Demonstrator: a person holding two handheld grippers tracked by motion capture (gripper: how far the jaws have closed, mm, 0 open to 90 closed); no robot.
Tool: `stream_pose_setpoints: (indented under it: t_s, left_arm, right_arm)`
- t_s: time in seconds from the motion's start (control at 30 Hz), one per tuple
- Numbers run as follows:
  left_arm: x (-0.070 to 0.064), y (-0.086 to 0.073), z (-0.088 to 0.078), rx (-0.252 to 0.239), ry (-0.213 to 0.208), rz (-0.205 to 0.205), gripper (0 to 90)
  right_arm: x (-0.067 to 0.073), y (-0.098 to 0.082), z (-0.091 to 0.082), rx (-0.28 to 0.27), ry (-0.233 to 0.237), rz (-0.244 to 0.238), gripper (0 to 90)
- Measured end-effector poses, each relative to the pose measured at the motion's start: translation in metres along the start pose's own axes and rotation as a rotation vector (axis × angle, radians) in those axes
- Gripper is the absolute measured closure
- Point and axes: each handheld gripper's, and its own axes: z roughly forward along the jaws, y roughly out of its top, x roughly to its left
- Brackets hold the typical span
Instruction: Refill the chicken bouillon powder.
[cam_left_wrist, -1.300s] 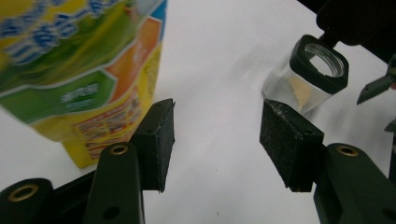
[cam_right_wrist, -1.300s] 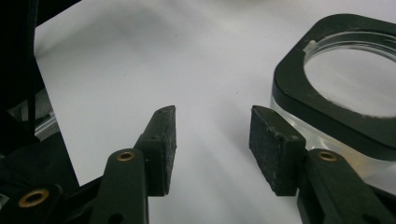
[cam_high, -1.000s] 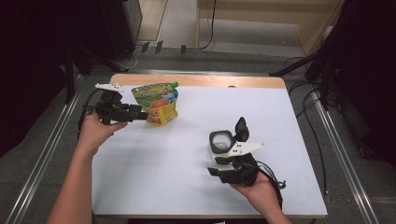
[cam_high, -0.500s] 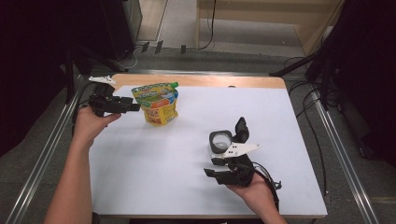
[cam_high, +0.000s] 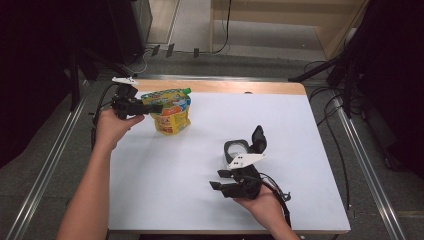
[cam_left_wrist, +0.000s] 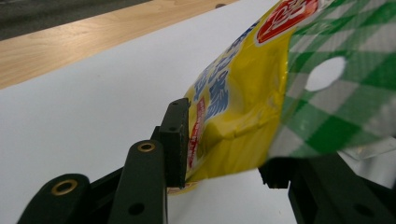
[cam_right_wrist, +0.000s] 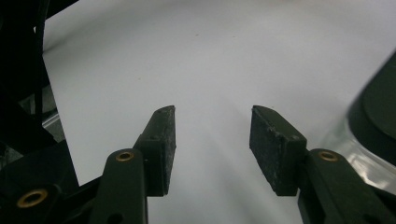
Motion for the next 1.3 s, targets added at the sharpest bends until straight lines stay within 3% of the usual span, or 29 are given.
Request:
stream_pose_setpoints:
  t_s: [0.2, 0.3, 0.4, 0.5, 0.7, 0.8, 1.03, 1.3]
  left_arm:
    - [0.001, -0.001, 0.003, -0.006, -0.015, -0.019, 69.9]
    - [-0.002, 0.0, 0.003, 0.004, 0.003, 0.004, 74.5]
    - [-0.008, 0.0, 0.004, 0.011, 0.015, 0.056, 82.9]
    - [-0.011, 0.001, 0.005, 0.01, -0.001, 0.026, 89.9]
    - [-0.018, 0.005, -0.001, -0.05, -0.017, -0.043, 90.0]
    - [-0.025, 0.01, -0.008, -0.063, -0.032, -0.049, 90.0]
    - [-0.045, 0.02, -0.021, -0.01, -0.071, -0.04, 90.0]
    - [-0.07, 0.023, -0.032, -0.001, -0.099, -0.012, 90.0]
  right_arm:
    - [0.005, 0.007, 0.013, 0.003, 0.031, -0.005, 52.1]
    - [0.007, 0.012, 0.02, 0.011, 0.036, -0.021, 52.1]
    - [0.008, 0.019, 0.023, 0.01, 0.035, -0.027, 52.1]
    - [0.007, 0.023, 0.025, -0.017, 0.031, -0.026, 52.1]
    - [0.007, 0.02, 0.027, -0.022, 0.012, -0.033, 52.1]
    - [0.009, 0.019, 0.028, -0.025, 0.009, -0.037, 51.9]
    - [0.01, 0.015, 0.029, -0.025, 0.001, -0.047, 51.8]
    - [0.012, 0.011, 0.037, -0.022, 0.01, -0.049, 51.9]
